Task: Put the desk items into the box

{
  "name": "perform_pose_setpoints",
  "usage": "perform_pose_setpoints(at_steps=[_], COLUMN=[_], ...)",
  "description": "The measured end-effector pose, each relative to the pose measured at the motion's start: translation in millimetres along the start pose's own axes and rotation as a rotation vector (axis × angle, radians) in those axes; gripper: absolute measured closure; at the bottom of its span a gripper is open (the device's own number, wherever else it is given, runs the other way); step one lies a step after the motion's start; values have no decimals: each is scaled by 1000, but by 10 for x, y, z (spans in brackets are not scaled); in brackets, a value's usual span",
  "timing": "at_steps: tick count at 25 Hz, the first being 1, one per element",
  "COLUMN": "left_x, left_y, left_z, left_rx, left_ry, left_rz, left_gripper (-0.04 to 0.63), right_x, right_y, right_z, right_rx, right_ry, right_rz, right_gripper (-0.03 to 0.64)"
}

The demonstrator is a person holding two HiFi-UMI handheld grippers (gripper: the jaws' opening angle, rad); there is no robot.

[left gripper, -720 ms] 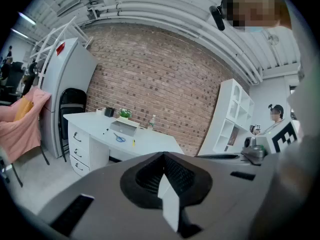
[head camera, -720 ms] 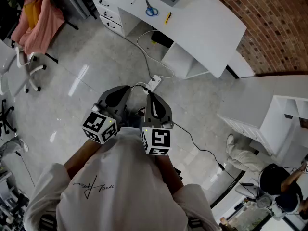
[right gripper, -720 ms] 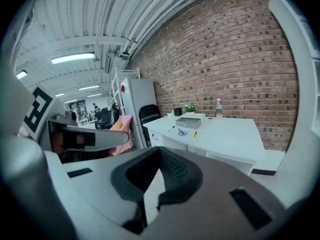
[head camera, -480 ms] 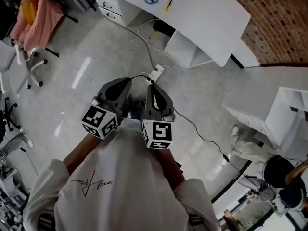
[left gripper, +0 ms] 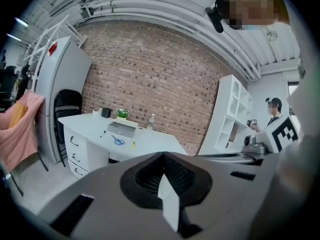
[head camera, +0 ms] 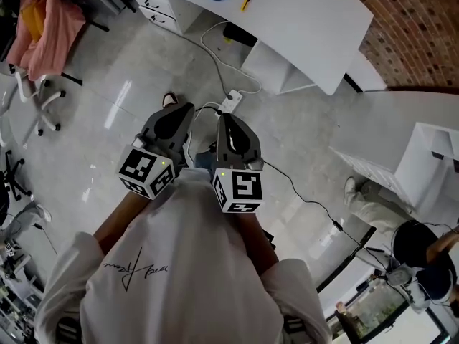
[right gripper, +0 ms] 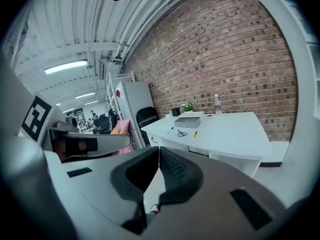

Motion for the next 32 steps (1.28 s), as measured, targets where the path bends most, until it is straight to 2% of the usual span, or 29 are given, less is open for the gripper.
perform_pose_setpoints(at_steps=[4, 8, 18, 27, 32], left_x=[117, 265, 483, 645, 634], left_y=[-363, -811, -1957, -2898, -3251], left_z=[177, 277, 549, 623, 600], left_rx=[23, 21, -77, -108, -115], left_ry=[-3, 10, 9, 44, 55], left_rz=[22, 4, 7, 9, -17], left_gripper=[591, 591, 591, 591, 591], right_x=[140, 294, 615, 833, 870], right_y=[-13, -100, -527, -958, -1169], right_z=[275, 609, 1734, 2524, 2787], right_rx=[-36, -71, -112, -145, -159], right_ry=[3, 5, -11, -5, -5], right_rz=[-14, -19, -60, -89, -98], right_gripper=[592, 592, 592, 592, 592])
Point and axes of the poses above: the fingertips, and each gripper's own axes: z forward along the fingers, y to its right, x out of its top, the point moved 9 cm from there along -z, backward along the fingers, and after that the axes turned 12 degrees about z, right-handed, at the moved point
